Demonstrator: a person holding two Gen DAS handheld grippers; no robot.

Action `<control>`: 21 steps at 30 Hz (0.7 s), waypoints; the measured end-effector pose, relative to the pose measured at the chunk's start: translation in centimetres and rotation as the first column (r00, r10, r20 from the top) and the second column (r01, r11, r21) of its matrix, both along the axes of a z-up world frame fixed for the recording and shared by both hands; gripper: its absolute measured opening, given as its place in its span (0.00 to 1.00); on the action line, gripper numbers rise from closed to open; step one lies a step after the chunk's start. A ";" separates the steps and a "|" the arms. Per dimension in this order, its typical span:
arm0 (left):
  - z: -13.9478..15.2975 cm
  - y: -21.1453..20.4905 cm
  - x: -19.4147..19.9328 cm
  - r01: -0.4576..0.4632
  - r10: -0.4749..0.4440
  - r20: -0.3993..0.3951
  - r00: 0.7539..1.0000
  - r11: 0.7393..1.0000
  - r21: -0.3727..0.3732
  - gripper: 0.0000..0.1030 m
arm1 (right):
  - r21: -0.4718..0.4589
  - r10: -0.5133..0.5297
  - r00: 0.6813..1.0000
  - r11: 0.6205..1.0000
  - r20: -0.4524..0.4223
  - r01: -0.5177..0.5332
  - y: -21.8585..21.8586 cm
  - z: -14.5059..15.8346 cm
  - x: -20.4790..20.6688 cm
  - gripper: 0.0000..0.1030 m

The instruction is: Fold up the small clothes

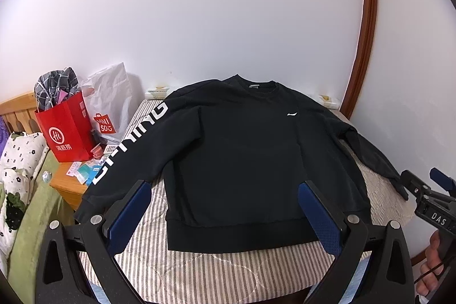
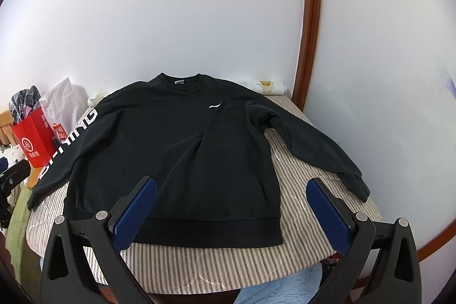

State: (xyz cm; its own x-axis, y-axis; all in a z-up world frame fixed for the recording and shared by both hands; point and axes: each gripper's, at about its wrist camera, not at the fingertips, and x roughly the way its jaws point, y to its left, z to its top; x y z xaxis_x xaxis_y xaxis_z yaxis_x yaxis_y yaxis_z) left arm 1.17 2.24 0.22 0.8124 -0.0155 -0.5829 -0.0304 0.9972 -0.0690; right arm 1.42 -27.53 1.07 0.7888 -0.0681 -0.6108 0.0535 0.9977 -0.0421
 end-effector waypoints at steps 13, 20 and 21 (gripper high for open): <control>-0.7 0.5 0.2 0.013 -0.014 -0.012 1.000 1.000 -0.029 1.00 | -0.007 -0.001 1.000 1.000 0.012 0.001 0.4 0.0 -0.4 1.00; -0.5 0.0 0.3 0.019 -0.019 0.003 1.000 1.000 -0.010 1.00 | -0.005 -0.008 1.000 1.000 0.015 0.008 0.4 0.1 -0.2 1.00; -0.4 -0.1 0.4 0.020 -0.020 0.006 1.000 1.000 -0.004 1.00 | -0.003 -0.008 1.000 1.000 0.016 0.009 0.4 0.1 -0.1 1.00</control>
State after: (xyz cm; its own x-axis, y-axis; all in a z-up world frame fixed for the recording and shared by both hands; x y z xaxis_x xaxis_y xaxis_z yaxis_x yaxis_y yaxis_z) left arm 1.57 2.09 -0.20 0.8156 -0.0341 -0.5776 -0.0101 0.9973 -0.0731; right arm 1.31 -27.16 1.15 0.7978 -0.0769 -0.5980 0.0627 0.9970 -0.0447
